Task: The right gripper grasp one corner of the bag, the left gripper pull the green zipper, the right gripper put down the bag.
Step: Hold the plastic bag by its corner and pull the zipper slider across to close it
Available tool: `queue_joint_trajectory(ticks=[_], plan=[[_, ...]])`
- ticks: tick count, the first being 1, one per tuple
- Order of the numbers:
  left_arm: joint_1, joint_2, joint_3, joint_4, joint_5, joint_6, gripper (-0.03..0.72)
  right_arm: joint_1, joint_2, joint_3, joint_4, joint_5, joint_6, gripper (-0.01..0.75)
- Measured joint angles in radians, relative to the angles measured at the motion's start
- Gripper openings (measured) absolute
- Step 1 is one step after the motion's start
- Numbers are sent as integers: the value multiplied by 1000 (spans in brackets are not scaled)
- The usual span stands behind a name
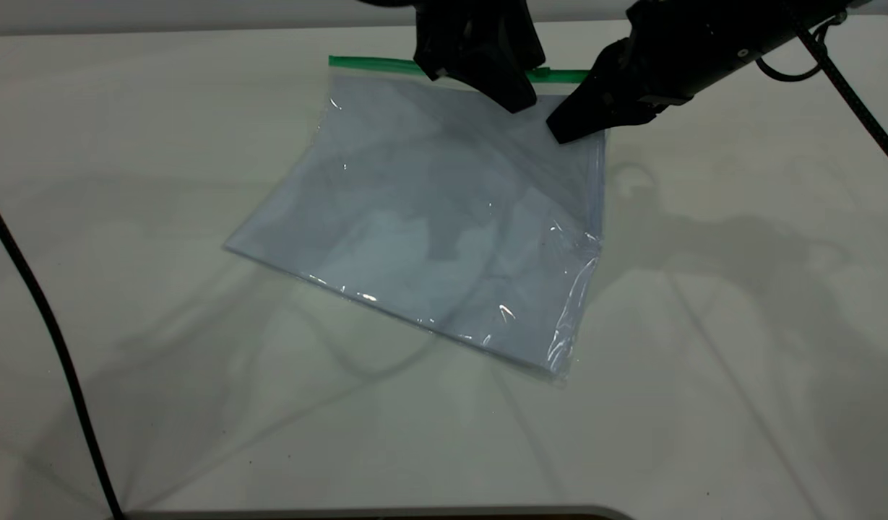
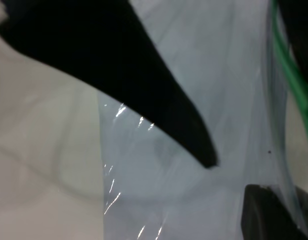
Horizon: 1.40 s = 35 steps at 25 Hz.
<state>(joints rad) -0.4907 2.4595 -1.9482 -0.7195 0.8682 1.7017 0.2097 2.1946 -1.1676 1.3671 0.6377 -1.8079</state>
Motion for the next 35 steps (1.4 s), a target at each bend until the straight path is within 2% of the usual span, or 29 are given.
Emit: queue_joint_trajectory(ticks=[4,7,17,21,30,35], plan=[[-1,5,-1,-1,-2,6,494,9,-13,0,-19,0,12,36],[-1,6,-1,-2,-5,22,453,9,-15,0,-22,4,21,36],[0,7,-1,-113,-19,110,157,9,-15,0,-23,3,35,36],[0,7,-1,-107,-19,110,79,10,-16,0,-23,3,46,36],[28,7,-1,-90,-15,72,62,10,-17,0,-8,3,69,36],[54,7,-2,-19,10,13,62,10,-17,-1,-6,17,88,36]])
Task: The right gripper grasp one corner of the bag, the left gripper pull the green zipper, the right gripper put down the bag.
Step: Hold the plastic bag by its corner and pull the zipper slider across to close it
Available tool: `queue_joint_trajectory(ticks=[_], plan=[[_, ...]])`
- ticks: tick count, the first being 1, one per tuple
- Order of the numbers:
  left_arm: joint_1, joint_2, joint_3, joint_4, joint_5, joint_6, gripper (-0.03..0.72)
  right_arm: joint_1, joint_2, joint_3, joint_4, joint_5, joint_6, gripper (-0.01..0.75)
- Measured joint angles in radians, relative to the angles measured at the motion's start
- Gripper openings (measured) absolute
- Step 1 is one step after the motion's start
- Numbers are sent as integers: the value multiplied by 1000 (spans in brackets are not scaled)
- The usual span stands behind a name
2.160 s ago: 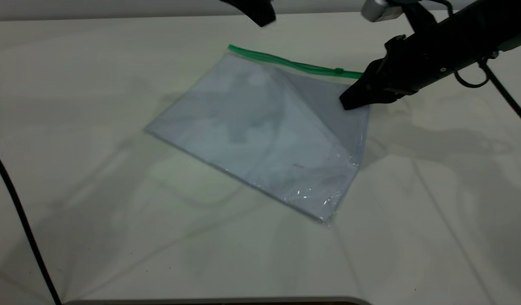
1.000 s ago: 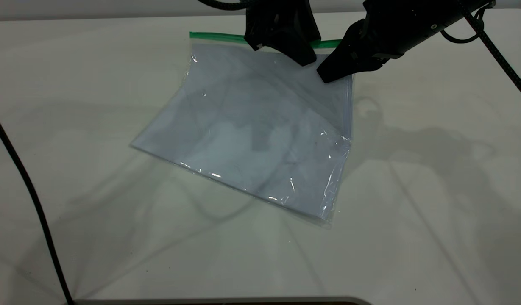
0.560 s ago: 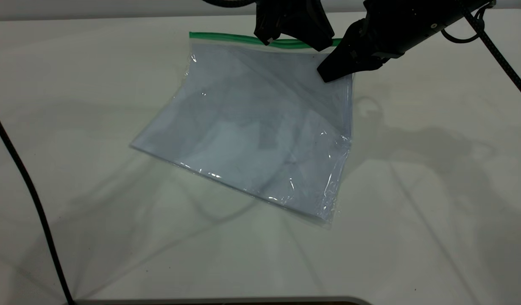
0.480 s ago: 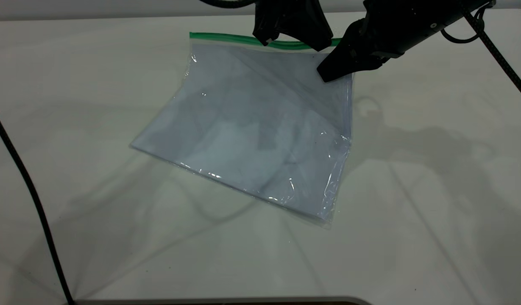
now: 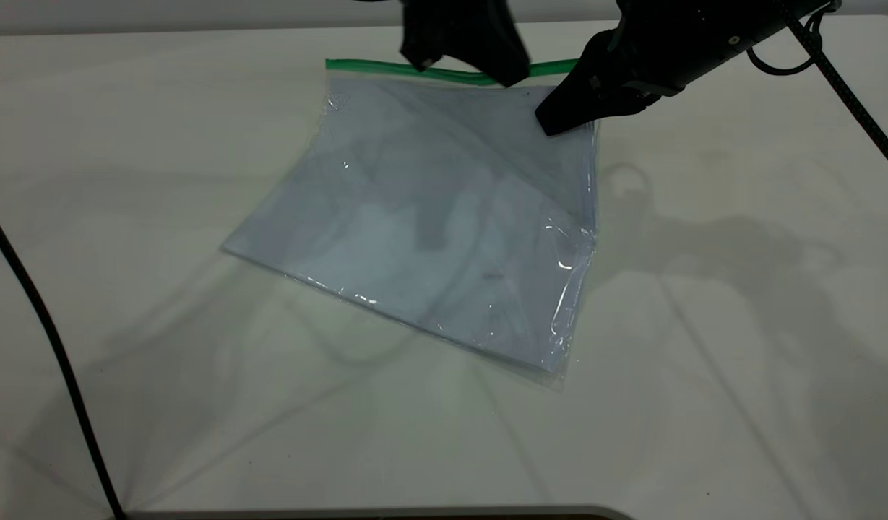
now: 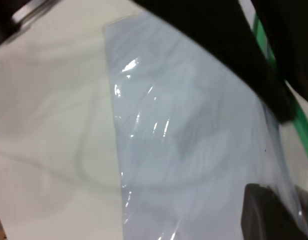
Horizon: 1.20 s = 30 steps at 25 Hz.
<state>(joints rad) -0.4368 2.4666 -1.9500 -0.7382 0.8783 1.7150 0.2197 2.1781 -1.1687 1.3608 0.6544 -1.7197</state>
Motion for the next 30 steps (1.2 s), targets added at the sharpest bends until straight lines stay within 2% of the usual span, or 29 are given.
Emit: queue_joint_trajectory(ticks=[9,17,30], plan=[[61,0,-4,104,-1,-66,62,-64,-11,-2,-5,54,45,36],[119,1,-4,125,-1,-79,62,-139,-19,-2,-17,87,63,36],[180,1,-4,264,56,-145,62,-143,-20,-2,-20,92,68,36]])
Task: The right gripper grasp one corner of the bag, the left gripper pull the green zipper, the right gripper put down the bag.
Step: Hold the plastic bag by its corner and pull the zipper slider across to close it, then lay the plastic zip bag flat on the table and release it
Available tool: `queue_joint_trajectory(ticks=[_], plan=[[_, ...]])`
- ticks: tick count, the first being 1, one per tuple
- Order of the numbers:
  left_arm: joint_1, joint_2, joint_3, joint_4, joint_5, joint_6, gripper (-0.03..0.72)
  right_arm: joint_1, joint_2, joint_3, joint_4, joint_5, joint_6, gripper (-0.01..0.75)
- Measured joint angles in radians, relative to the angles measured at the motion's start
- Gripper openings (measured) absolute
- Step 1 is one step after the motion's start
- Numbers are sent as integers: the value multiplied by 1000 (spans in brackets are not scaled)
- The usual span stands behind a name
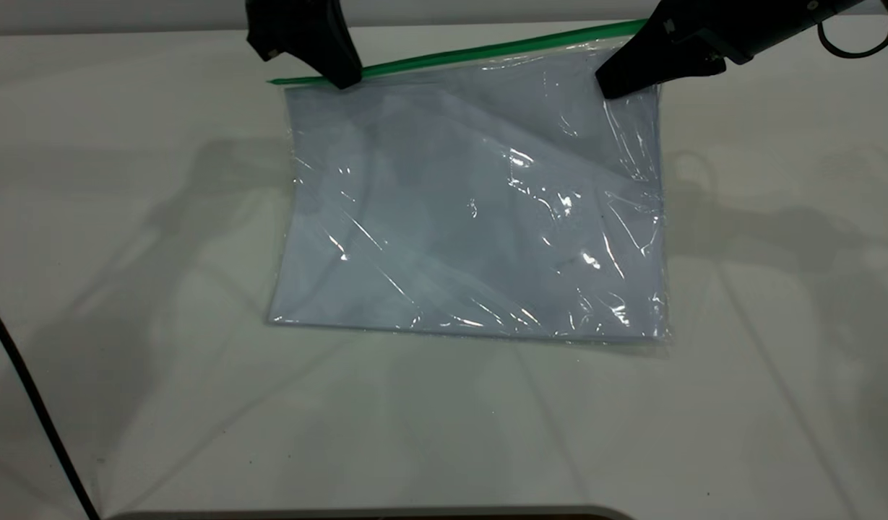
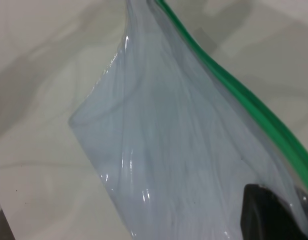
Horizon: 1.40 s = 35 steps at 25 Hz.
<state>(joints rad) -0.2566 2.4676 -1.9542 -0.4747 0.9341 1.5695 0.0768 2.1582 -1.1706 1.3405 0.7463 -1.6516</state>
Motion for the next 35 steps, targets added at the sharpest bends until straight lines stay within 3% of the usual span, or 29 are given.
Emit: queue_joint_trajectory(ticks=[11,19,22,27,30,35], plan=[[6,0,0,178,2,-2,62,0,0,0,-4,0,0,36],[7,0,0,191,4,-3,77,-6,0,0,-10,-4,0,36],[10,0,0,181,6,-3,127,-7,0,0,-14,-9,0,36],[16,1,0,121,6,-4,300,-8,0,0,-18,-32,10,53],[16,1,0,85,-2,-4,412,-9,0,0,-15,-34,10,130],[16,1,0,18,-16,-60,512,-10,-3,0,-11,-31,87,450]])
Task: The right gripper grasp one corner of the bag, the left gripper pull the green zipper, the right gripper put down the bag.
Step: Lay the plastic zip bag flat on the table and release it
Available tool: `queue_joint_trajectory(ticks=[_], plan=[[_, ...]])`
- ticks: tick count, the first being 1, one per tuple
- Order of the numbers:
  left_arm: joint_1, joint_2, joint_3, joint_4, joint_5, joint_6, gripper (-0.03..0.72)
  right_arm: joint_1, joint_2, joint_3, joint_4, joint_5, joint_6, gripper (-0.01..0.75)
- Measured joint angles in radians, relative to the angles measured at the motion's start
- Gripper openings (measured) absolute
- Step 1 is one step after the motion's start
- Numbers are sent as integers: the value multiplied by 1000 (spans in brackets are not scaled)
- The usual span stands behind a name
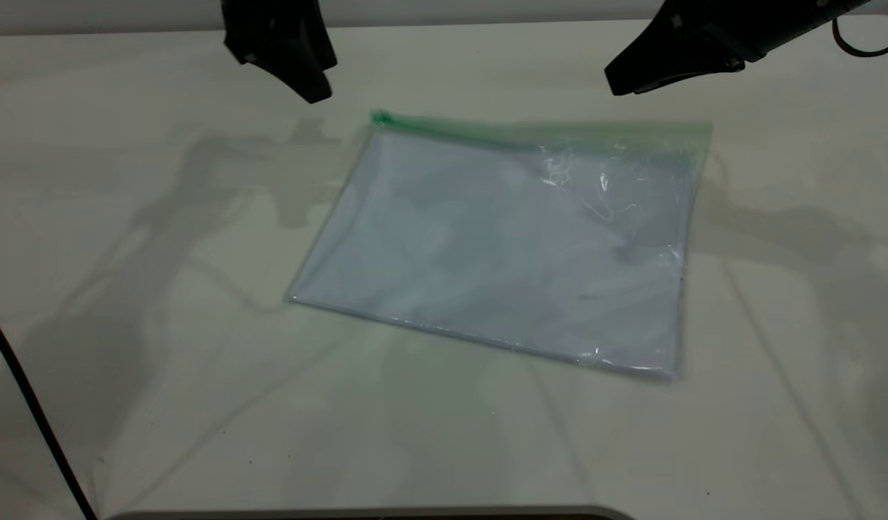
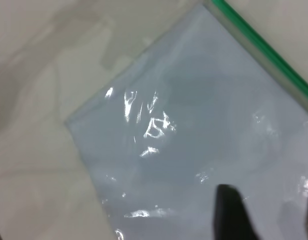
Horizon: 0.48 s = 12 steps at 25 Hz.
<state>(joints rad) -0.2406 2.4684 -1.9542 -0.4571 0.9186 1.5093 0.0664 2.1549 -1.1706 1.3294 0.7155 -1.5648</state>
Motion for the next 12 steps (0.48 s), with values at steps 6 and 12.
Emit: queue_joint_trajectory(ticks=[6,12], plan=[[0,-43,0,-21,-26,-216,522,0,-41,0,-35,-170,69,667],[0,-217,0,160,-18,-569,522,0,-291,1,-227,-288,257,628]])
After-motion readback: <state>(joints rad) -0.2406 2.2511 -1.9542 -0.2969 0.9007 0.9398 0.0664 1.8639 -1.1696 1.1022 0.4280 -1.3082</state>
